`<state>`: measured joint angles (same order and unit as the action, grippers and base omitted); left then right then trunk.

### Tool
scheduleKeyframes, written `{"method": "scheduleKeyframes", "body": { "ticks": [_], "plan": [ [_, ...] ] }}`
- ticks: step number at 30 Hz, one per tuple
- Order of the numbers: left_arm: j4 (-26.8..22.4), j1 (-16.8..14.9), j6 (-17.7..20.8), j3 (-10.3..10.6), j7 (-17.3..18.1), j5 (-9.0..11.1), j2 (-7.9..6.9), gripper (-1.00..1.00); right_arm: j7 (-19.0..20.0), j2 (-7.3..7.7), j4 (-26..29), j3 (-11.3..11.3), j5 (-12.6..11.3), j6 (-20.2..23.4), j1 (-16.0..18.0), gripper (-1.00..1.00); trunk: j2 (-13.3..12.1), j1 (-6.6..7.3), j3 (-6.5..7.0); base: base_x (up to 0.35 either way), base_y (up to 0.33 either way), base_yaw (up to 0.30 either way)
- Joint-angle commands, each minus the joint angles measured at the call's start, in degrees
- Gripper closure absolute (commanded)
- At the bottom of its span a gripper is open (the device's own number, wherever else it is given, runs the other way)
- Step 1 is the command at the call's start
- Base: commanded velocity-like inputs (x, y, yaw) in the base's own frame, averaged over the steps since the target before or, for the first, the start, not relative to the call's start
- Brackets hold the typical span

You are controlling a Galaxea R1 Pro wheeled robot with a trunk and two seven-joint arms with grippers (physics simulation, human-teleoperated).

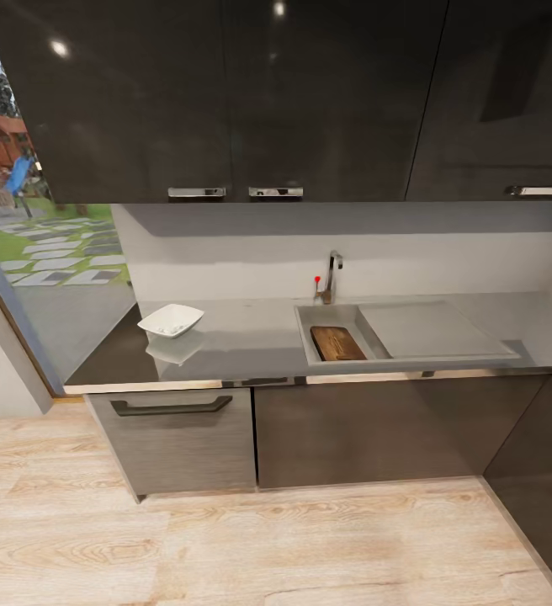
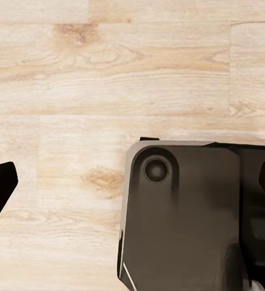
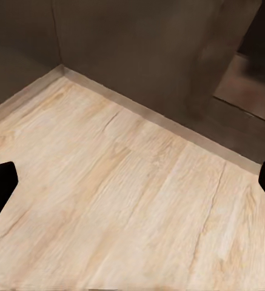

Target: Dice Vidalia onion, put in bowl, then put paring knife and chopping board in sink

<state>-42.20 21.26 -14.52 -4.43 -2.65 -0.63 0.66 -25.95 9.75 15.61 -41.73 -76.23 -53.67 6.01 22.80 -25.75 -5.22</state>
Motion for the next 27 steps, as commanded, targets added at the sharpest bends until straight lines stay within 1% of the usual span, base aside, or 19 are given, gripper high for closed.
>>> {"method": "scheduleKeyframes", "body": {
  "ticks": [1, 2, 4, 5, 6, 7, 8, 9, 10, 11, 14, 15, 16, 17, 19, 20, 22, 26, 27],
  "plan": [
    [-0.03, 0.01, -0.11, -0.12, -0.07, -0.07, 0.05, -1.0, -0.58, 0.11, 0.19, -0.57, 2.7, 0.86, 0.05, -1.0, 0.12, -0.04, -0.11, 0.0, 0.0, 0.0],
    [-0.02, 0.01, -0.1, -0.12, -0.07, -0.07, 0.05, -1.0, -0.58, 0.14, 0.2, -0.58, 3.43, 1.05, 0.05, -1.0, 0.12, -0.04, -0.11, 0.0, 0.0, 0.0],
    [0.0, 0.01, -0.1, -0.13, -0.07, -0.07, 0.05, -1.0, -0.58, 0.18, -0.11, -0.32, 6.52, 1.5, 0.05, -1.0, 0.12, -0.04, -0.11, 0.0, 0.0, 0.0],
    [0.01, 0.01, -0.08, -0.11, -0.07, -0.07, 0.05, -1.0, -0.59, 0.18, -0.34, -0.01, 10.04, 1.65, 0.02, -1.0, 0.12, -0.04, -0.11, 0.0, 0.0, 0.0],
    [0.01, 0.01, -0.08, -0.12, -0.07, -0.07, 0.05, -1.0, -0.59, 0.16, -0.45, 0.34, 12.84, 1.71, 0.03, -1.0, 0.12, -0.04, -0.11, 0.0, 0.0, 0.0],
    [0.01, 0.01, -0.07, -0.13, -0.07, -0.07, 0.05, -1.0, -0.55, 0.05, -0.7, 2.08, 18.41, 1.82, 0.04, -1.0, 0.12, -0.04, -0.11, 0.0, 0.0, 0.0],
    [0.01, 0.01, -0.07, -0.14, -0.07, -0.07, 0.05, -1.0, -0.56, -0.08, -0.99, 4.53, 23.09, 1.96, 0.05, -1.0, 0.12, -0.04, -0.11, 0.0, 0.0, 0.0],
    [0.01, 0.01, -0.07, -0.14, -0.07, -0.07, 0.05, -1.0, -0.57, -0.15, -1.16, 6.2, 25.75, 2.05, 0.05, -1.0, 0.12, -0.04, -0.11, 0.0, 0.0, 0.0],
    [0.02, 0.01, -0.07, -0.14, -0.07, -0.07, 0.05, -1.0, -0.58, -0.46, -1.42, 11.88, 32.97, 2.3, 0.05, -1.0, 0.12, -0.04, -0.11, 0.0, 0.0, 0.0],
    [0.02, 0.01, -0.07, -0.14, -0.07, -0.07, 0.05, -1.0, -0.58, -0.95, -1.6, 18.7, 40.91, 2.54, 0.05, -1.0, 0.12, -0.04, -0.11, 0.0, 0.0, 0.0],
    [0.02, 0.01, -0.07, -0.14, -0.07, -0.07, 0.05, -1.0, -0.59, -2.85, -1.77, 40.27, 65.55, 2.85, 0.06, -1.0, 0.12, -0.04, -0.11, 0.0, 0.0, 0.0],
    [0.02, 0.01, -0.07, -0.14, -0.07, -0.07, 0.05, -1.0, -0.59, -4.04, -1.81, 50.07, 76.16, 2.9, 0.06, -1.0, 0.12, -0.04, -0.11, 0.0, 0.0, 0.0],
    [0.02, 0.01, -0.07, -0.14, -0.07, -0.07, 0.05, -1.0, -0.59, -4.72, -1.84, 54.97, 81.46, 2.92, 0.06, -1.0, 0.12, -0.04, -0.11, 0.0, 0.0, 0.0],
    [0.02, 0.01, -0.07, -0.14, -0.07, -0.07, 0.05, -1.0, -0.58, -5.38, -1.87, 59.36, 86.36, 2.98, 0.04, -1.0, 0.12, -0.04, -0.11, 0.0, 0.0, 0.0],
    [0.02, 0.01, -0.08, -0.13, -0.07, -0.07, 0.05, -1.0, -0.56, -6.16, -1.93, 62.45, 89.82, 3.07, 0.05, -1.0, 0.12, -0.04, -0.11, 0.0, 0.0, 0.0],
    [-0.04, 0.01, -0.12, -0.14, -0.07, -0.07, 0.05, -1.0, -0.53, -6.71, -2.02, 63.33, 90.96, 3.34, 0.05, -1.0, 0.12, -0.04, -0.11, 0.0, 0.0, 0.0],
    [-0.06, 0.01, -0.14, -0.11, -0.07, -0.07, 0.06, -1.0, -0.56, -6.97, -2.88, 63.63, 91.34, 3.46, 0.06, -1.0, 0.12, -0.04, -0.11, 0.0, 0.0, 0.0],
    [0.24, 0.01, -0.09, -0.07, -0.03, -0.07, 0.12, -1.0, -0.49, -7.08, -7.22, 63.76, 91.55, 3.48, 0.03, -1.0, 0.12, -0.04, -0.11, 0.0, 0.0, 0.0],
    [0.95, 0.01, -0.08, -0.06, -0.03, -0.07, 0.13, -1.0, -0.5, -7.48, -8.77, 63.77, 91.58, 3.51, 0.04, -1.0, 0.12, -0.04, -0.11, 0.0, 0.0, 0.0]
  ]
}}
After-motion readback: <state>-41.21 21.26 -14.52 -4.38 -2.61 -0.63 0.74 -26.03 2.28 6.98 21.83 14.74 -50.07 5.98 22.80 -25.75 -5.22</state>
